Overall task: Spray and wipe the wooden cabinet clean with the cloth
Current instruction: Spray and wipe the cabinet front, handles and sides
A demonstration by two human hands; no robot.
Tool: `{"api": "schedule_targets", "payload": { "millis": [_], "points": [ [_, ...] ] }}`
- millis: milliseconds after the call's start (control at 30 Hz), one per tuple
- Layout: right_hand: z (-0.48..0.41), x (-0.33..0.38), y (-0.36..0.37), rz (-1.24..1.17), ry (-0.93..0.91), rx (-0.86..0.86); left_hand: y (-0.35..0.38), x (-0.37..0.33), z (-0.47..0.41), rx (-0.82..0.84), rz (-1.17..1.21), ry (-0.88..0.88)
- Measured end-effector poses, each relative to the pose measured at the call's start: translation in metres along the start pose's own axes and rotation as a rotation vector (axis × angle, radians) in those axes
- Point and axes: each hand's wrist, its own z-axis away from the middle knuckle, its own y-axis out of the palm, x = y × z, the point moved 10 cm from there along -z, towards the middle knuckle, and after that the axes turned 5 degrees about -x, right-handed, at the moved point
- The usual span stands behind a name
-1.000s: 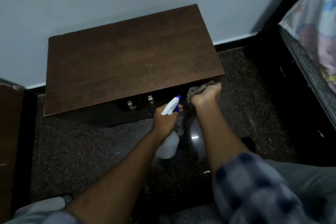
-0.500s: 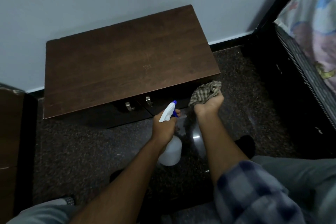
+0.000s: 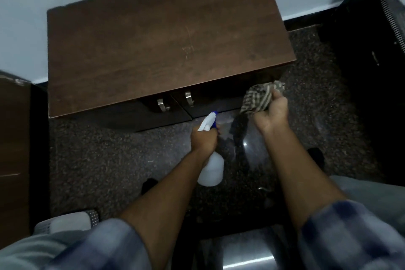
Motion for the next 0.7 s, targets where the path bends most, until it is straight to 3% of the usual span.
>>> {"api": "schedule_targets", "payload": {
  "millis": [233, 400, 567, 700],
  "points": [
    [-0.004, -0.05, 0.01, 0.054, 0.084, -0.08, 0.003, 0.0, -0.003, -0.009, 0.044, -0.011],
    [0.008, -0.131, 0.02, 0.062, 0.27, -0.01, -0.025, 0.0, -0.011, -0.11, 0.123, 0.048],
    [-0.004, -0.114, 0.019, -0.223, 0.118, -0.032, -0.069, 0.03, -0.019, -0.214, 0.054, 0.007],
    [0.012, -0.175, 0.043, -0.05, 0.302, -0.009, -0.095, 0.042, -0.026, -0.287, -0.006, -0.047]
  ]
}}
